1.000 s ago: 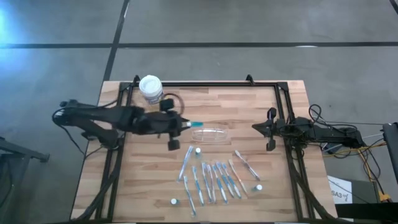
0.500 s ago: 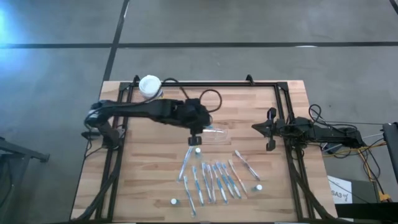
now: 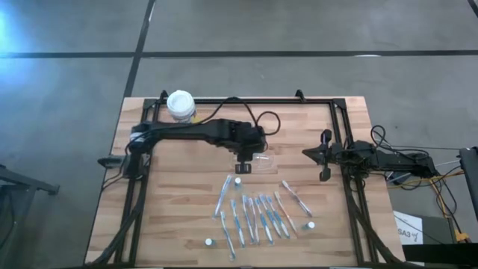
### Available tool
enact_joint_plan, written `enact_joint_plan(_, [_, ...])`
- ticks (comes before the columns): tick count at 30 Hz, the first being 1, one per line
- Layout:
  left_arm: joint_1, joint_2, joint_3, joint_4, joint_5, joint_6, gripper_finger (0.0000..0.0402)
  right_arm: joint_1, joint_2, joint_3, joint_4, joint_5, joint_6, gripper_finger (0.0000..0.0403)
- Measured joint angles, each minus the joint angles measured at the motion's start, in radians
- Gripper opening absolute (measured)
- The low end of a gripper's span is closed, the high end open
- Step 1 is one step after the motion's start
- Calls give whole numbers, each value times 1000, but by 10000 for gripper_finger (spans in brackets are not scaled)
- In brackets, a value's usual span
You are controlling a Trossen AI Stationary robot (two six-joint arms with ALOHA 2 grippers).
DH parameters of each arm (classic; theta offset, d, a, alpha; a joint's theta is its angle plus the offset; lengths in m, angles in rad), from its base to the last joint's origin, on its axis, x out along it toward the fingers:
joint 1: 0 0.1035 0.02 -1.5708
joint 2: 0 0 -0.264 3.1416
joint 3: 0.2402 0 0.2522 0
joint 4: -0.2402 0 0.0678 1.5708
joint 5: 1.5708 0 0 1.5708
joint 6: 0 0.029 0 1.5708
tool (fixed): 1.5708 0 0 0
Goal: Pick & Place toothbrushing station
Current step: Put the blue mouthwash bottle into the middle section of the transparent organizer
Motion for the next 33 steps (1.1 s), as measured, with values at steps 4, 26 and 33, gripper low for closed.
enact_joint_plan(4, [12,20,-4,-16,2,0,96,0,0,0,-4,0,0,8])
enact_joint_plan(26, [68,111,-5,-13,4,16,96,0,0,0,-4,0,1,8])
enact_joint_plan(33, [82,129,-6,-17,3,17,96,0,0,0,-4,0,-15,8])
